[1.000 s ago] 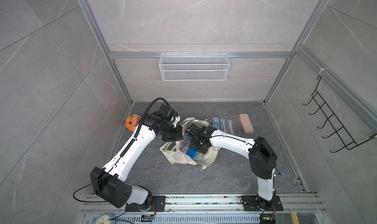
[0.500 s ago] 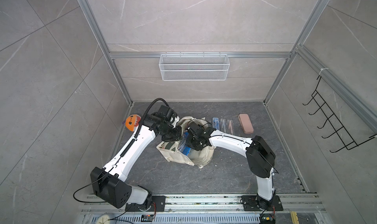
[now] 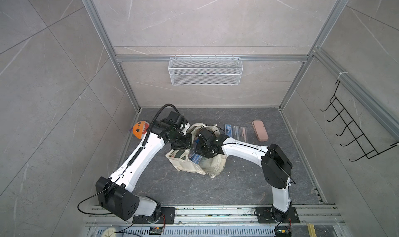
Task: Take out the compass set from the canvas bag
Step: Pick up the compass set from the canvas bag.
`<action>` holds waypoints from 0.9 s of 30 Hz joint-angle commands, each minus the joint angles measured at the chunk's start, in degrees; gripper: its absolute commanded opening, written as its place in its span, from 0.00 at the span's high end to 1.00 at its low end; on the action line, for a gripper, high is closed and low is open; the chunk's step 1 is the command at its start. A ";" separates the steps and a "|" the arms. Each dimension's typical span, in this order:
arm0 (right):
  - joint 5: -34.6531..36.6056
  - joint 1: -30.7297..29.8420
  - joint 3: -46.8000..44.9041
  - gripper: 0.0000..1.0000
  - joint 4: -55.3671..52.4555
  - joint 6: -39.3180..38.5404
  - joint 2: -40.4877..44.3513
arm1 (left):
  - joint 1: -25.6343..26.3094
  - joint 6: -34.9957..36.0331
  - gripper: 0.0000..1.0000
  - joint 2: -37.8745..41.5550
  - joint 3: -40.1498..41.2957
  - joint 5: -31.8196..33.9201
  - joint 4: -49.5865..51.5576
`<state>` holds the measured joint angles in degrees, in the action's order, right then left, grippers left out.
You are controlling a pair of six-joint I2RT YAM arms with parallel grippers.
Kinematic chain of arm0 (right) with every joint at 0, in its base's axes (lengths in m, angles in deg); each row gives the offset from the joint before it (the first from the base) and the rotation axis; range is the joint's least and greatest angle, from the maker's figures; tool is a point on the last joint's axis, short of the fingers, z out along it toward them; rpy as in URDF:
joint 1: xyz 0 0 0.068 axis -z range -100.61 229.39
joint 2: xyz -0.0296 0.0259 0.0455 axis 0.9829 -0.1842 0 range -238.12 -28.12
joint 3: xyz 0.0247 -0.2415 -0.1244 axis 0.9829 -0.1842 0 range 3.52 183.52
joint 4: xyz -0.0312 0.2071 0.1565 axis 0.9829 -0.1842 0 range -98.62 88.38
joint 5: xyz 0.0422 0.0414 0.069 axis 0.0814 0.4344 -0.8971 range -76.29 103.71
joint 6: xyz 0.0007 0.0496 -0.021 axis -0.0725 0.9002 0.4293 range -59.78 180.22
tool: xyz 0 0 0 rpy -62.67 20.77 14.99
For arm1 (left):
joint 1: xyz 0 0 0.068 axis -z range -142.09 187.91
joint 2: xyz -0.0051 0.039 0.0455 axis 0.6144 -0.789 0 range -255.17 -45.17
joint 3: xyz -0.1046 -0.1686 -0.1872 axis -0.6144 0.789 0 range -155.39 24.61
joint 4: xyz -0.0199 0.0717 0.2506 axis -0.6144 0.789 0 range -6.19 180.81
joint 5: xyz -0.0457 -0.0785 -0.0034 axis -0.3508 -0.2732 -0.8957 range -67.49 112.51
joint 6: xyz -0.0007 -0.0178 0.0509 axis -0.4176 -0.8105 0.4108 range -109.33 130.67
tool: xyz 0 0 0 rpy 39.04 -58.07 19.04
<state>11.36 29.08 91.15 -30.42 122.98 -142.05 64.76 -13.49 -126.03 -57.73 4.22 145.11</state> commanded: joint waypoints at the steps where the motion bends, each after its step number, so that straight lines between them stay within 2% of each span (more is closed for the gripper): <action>1: -0.11 0.74 0.13 0.45 -2.78 0.24 -1.08 | 0.13 -1.11 1.00 0.97 -0.89 -0.73 0.58; 7: -0.72 1.46 -0.09 0.43 -4.62 1.41 -2.67 | 0.12 -1.18 1.00 0.62 -1.13 -0.65 0.50; 22: 0.14 2.42 -5.45 0.64 -4.21 3.07 0.29 | 0.13 -0.96 1.00 -0.44 -2.30 -0.76 0.78; 27: 0.59 2.49 -4.64 0.77 -4.18 1.75 1.35 | 0.09 -0.89 1.00 -0.61 -2.43 -0.80 0.83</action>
<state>9.66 30.72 87.26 -31.16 125.19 -142.68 64.96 -13.84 -126.27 -57.88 4.33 145.44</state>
